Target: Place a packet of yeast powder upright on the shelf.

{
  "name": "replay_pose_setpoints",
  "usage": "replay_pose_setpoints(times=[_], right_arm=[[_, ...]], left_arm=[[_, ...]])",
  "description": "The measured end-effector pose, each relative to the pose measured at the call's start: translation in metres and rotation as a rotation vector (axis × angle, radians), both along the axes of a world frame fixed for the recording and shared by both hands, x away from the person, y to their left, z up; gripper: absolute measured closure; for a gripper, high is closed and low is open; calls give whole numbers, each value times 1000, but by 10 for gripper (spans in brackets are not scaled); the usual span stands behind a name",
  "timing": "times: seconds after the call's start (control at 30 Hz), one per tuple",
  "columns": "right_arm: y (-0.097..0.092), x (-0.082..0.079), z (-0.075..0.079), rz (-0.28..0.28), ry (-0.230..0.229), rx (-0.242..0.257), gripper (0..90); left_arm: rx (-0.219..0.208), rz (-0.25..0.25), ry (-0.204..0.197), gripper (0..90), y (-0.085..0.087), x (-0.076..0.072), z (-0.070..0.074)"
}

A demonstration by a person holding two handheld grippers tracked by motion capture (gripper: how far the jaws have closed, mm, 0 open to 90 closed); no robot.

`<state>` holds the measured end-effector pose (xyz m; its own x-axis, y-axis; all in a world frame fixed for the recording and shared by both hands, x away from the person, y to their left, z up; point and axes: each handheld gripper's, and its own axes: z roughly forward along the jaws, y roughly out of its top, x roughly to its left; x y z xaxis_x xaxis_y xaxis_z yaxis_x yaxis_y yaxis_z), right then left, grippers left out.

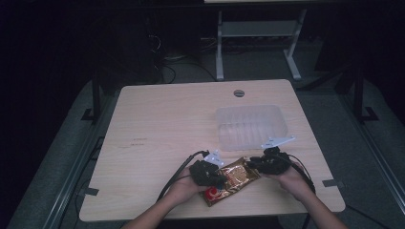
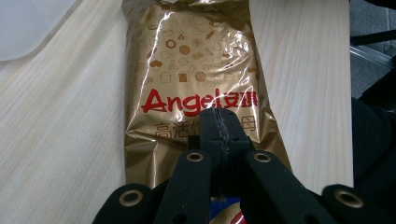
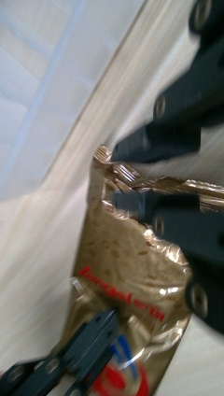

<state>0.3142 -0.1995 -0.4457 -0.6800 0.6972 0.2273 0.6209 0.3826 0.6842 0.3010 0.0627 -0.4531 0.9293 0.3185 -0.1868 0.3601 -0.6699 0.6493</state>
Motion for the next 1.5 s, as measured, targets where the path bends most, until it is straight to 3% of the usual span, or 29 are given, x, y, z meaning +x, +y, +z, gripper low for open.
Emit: replay_pose_setpoints(times=[0.03,0.07,0.1,0.23,0.37,0.47,0.83,1.0,1.07,1.17,1.2,1.23,1.37,1.5], right_arm=[[0,0,0,0,0,0,619],[-6,-1,2,-16,30,42,509],[-8,-1,1,-16,23,46,485],[-8,0,-4,9,69,47,420],[-5,1,-7,32,84,56,400],[-3,3,-11,54,110,96,359],[9,6,-22,99,170,115,317],[13,6,-24,120,194,130,370],[16,5,-24,145,193,136,475],[17,4,-23,137,187,132,507],[15,4,-20,122,156,154,597],[13,4,-18,116,156,170,630],[12,5,-16,111,146,179,692],[9,4,-11,101,110,196,811]], left_arm=[[0,0,0,899,0,0,0],[6,3,5,900,0,0,-1],[6,3,5,900,0,0,-1],[32,8,-6,900,-5,0,-3],[36,13,4,900,-6,1,-3],[47,26,7,900,-8,1,-3],[62,31,1,900,-11,0,-3],[66,32,-1,900,-11,-1,-2],[63,34,-2,900,-10,-1,-3],[68,29,-7,900,-10,-1,-3],[69,26,-11,900,-10,0,-3],[69,26,-11,900,-10,0,-3],[62,23,-11,900,-9,0,-4],[53,23,-16,900,-9,0,-3]])
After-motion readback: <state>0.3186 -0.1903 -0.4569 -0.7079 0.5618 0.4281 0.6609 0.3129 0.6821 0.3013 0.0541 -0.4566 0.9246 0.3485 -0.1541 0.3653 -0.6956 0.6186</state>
